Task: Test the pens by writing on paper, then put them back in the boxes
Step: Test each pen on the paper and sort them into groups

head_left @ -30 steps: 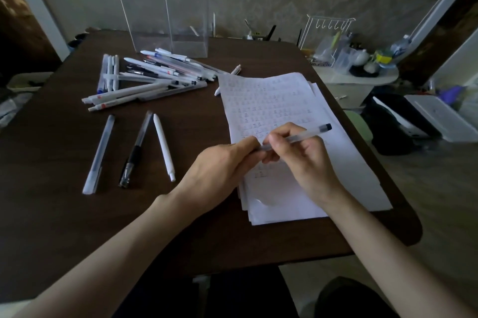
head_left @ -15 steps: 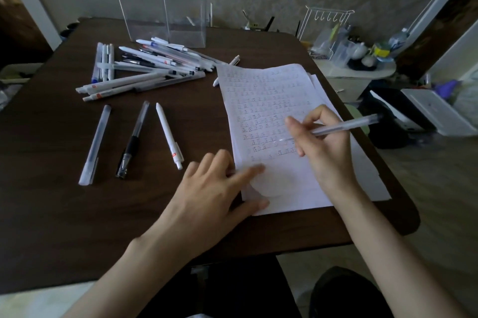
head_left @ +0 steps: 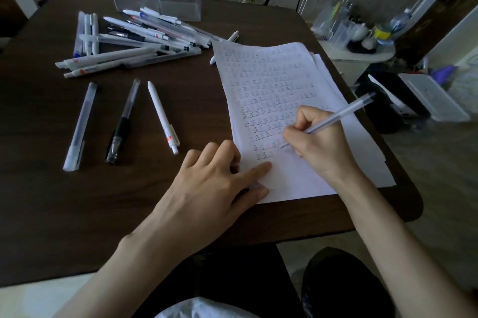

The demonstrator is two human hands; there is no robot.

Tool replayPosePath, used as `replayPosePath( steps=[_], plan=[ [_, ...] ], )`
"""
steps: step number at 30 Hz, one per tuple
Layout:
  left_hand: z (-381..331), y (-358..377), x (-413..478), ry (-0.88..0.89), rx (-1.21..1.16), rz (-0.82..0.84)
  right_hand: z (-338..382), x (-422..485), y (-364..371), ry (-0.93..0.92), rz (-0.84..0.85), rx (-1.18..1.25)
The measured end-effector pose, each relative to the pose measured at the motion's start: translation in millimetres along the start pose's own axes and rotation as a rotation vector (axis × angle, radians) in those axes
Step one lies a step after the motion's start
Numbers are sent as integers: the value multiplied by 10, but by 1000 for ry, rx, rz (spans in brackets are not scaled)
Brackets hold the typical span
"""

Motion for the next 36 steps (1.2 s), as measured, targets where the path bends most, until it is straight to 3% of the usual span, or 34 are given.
replayPosePath(
  steps=[32,36],
  plan=[
    [-30,-23,9,-8,-41,10,14,-14,1,-25,0,2],
    [12,-94,22,-137,-249,-7,81,-16,-36,-49,-17,155]
  ],
)
Point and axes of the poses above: each hand's wrist, its own x-axis towards the middle knuckle, its own y-axis out of the palm, z = x × y, the point moved 5 cm from there along x, towards the middle knuckle, and after that the axes turned 15 degrees about -z, right-handed, at the moved point
